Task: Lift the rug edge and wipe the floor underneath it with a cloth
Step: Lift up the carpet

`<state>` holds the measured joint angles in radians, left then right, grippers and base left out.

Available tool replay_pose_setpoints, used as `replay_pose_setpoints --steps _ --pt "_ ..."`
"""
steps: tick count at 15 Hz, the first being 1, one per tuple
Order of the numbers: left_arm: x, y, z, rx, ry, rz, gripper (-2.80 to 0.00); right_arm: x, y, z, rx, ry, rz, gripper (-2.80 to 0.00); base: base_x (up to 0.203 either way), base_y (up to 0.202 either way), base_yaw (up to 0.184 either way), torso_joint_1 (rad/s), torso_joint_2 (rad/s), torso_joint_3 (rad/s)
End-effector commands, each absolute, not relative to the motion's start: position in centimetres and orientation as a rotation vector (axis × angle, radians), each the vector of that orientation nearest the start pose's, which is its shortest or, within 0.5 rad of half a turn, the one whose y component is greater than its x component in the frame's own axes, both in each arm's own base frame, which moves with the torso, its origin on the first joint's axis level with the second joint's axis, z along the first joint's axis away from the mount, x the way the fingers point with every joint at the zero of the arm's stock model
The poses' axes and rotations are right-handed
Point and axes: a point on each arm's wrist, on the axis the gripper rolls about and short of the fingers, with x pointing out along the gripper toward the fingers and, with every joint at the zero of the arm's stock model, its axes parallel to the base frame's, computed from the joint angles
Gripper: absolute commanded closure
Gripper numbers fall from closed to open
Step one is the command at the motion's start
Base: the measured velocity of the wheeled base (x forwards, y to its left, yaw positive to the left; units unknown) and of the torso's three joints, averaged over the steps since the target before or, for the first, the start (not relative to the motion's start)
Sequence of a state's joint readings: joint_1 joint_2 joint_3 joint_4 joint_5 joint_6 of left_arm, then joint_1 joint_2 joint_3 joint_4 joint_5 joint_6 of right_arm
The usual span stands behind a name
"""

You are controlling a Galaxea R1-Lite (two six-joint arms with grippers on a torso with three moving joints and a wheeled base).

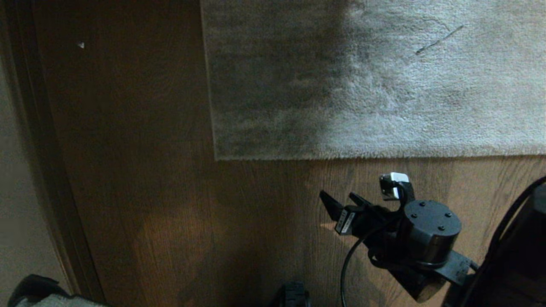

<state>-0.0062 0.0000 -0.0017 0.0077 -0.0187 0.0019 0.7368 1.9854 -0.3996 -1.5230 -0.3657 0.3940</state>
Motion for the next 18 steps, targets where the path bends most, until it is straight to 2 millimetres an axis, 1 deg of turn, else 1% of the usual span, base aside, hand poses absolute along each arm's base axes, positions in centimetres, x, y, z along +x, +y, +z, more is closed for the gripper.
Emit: replay_pose_setpoints --steps 1,6,8,12,14,18 --pt "-2.3 0.0 7.5 0.001 0.006 -0.026 0.0 22.6 19.3 9.0 0.373 0.094 0.296 -2.8 0.0 0.0 0.0 0.0 0.0 0.0" --pt "-2.3 0.0 7.5 0.001 0.006 -0.025 0.0 23.3 19.5 9.4 0.394 0.061 0.253 -2.8 0.0 0.0 0.0 0.0 0.0 0.0" --pt "-2.3 0.0 7.5 0.001 0.006 -0.025 0.0 24.2 19.6 9.5 0.408 0.036 0.216 -2.8 0.0 0.0 0.0 0.0 0.0 0.0" --pt "-2.3 0.0 7.5 0.001 0.006 -0.025 0.0 26.8 19.5 9.9 0.449 -0.02 0.156 -2.8 0.0 0.0 0.0 0.0 0.0 0.0" --pt "-2.3 0.0 7.5 0.001 0.006 -0.026 0.0 28.0 19.9 9.9 0.491 -0.045 0.133 -2.8 0.0 0.0 0.0 0.0 0.0 0.0" --pt "-2.3 0.0 7.5 0.001 0.006 -0.026 0.0 30.0 21.2 10.8 0.571 -0.113 0.134 -2.8 0.0 0.0 0.0 0.0 0.0 0.0"
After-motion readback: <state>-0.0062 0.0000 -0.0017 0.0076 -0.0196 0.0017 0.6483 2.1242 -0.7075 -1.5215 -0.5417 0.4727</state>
